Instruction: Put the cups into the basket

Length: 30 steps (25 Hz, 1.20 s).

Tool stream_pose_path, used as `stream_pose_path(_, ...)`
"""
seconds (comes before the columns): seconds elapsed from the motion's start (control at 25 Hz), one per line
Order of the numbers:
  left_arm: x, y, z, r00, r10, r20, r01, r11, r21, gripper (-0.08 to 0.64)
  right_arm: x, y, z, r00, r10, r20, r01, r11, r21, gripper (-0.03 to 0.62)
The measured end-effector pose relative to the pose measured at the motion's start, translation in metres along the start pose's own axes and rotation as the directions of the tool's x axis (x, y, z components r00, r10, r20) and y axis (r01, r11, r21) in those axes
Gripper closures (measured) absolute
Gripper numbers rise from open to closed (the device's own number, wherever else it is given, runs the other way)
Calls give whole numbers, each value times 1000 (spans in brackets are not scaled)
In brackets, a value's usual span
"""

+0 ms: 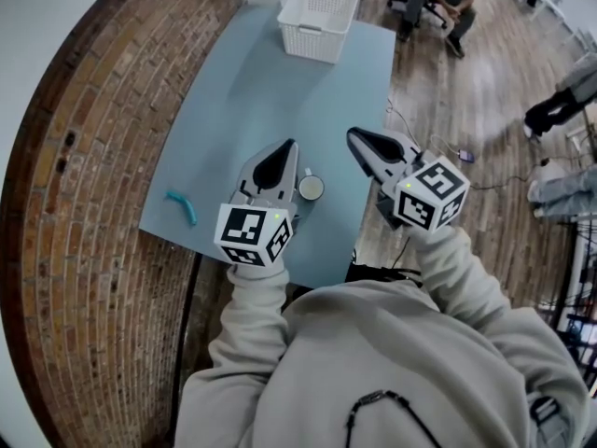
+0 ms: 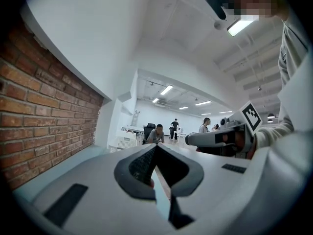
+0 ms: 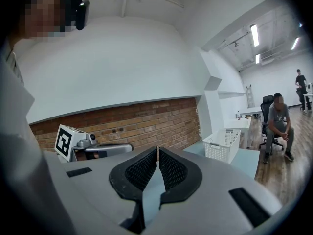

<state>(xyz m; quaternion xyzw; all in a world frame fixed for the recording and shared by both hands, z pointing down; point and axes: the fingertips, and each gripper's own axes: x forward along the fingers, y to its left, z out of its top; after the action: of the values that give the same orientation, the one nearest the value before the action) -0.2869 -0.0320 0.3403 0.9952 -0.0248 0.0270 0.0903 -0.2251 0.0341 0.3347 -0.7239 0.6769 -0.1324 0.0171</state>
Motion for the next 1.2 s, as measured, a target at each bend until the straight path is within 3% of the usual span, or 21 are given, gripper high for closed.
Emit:
stream_pose_path(0.32,-2,10,-27,999,41,-35,-42,998,-39,565,21,-2,-24,997,49,-58,-49,999,0,583)
stream_pose_path(0.64,-33,34,-75,982,159,-105,-172,977,-126,565,47,1,-69,968,118,-222,-129,991,-35,584)
stream_pose_path(0.96,-57,42,-106,967,213,-137,-237,953,-190,565,71,11,-137,889,204,-411,-235,972,-26,583)
stream_pose_path(1.2,-70,29,-161,956,212,-202,-263,926,-271,565,80,18,-195,822,225,-522,-256,966,13,583)
